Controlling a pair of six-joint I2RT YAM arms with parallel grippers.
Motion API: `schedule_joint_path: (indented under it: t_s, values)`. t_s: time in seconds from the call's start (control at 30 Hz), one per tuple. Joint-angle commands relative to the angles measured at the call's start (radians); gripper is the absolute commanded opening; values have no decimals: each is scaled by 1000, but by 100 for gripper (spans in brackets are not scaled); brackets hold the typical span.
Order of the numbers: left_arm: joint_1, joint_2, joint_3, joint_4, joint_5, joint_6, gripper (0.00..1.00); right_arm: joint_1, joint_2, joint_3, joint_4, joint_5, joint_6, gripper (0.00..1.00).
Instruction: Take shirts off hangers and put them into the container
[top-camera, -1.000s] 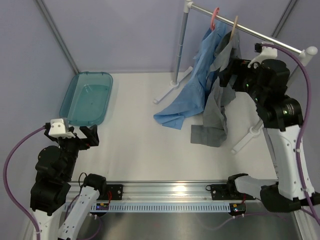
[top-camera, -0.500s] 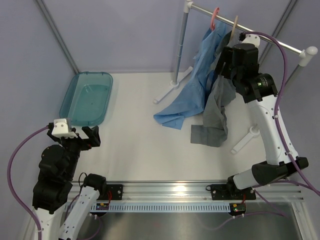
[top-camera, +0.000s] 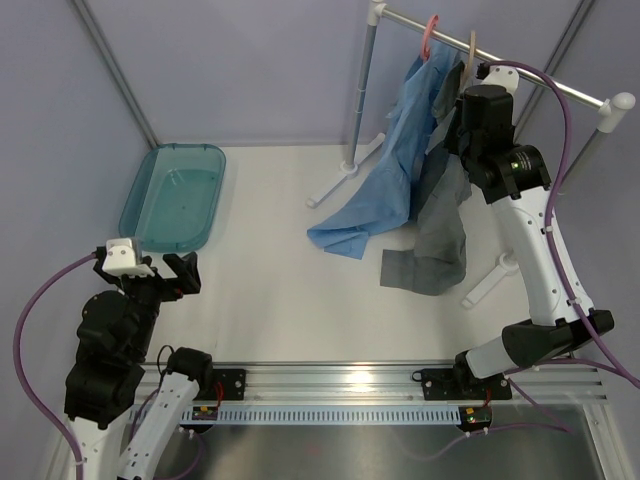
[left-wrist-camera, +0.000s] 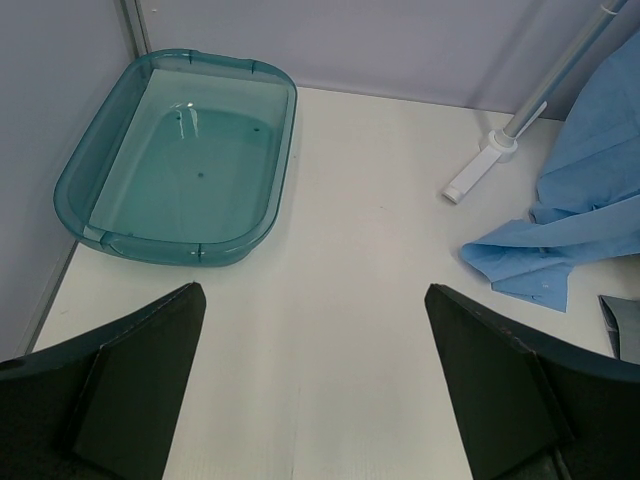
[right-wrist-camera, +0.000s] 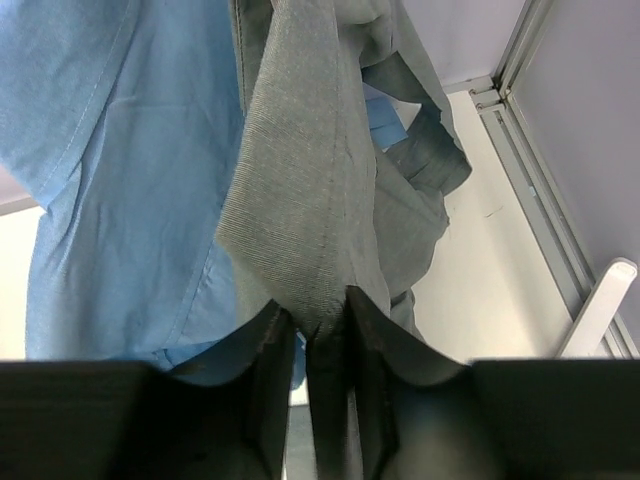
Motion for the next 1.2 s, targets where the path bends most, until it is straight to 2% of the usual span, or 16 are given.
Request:
schedule_joint_path:
  t_s: [0.0, 0.13, 0.17, 0.27, 0.63, 0.83, 1.03, 1.17]
  values:
    - [-4, -9, 7, 29, 27, -7, 99, 10, -15, 31, 44, 54, -26, 31]
    - [-4, -9, 17, 23, 27, -7, 99, 10, -16, 31, 47, 59, -37, 19]
    - [-4, -9, 20, 18, 27, -7, 99, 10, -19, 34, 50, 61, -40, 11]
    - [-4, -9, 27, 14, 25, -7, 99, 10, -36, 46, 60, 56, -63, 1]
    - [-4, 10, 47, 14, 39, -16, 99, 10, -202, 11, 126, -33, -149, 0]
    - [-4, 24, 64, 14, 50, -22, 99, 10, -330, -167, 123, -123, -108, 0]
    - [-4, 51, 83, 15, 82, -25, 99, 11, -485, -393, 12, -228, -57, 0]
    - [-4, 82, 100, 17, 107, -25, 99, 11, -584, -458, -83, -344, -31, 0]
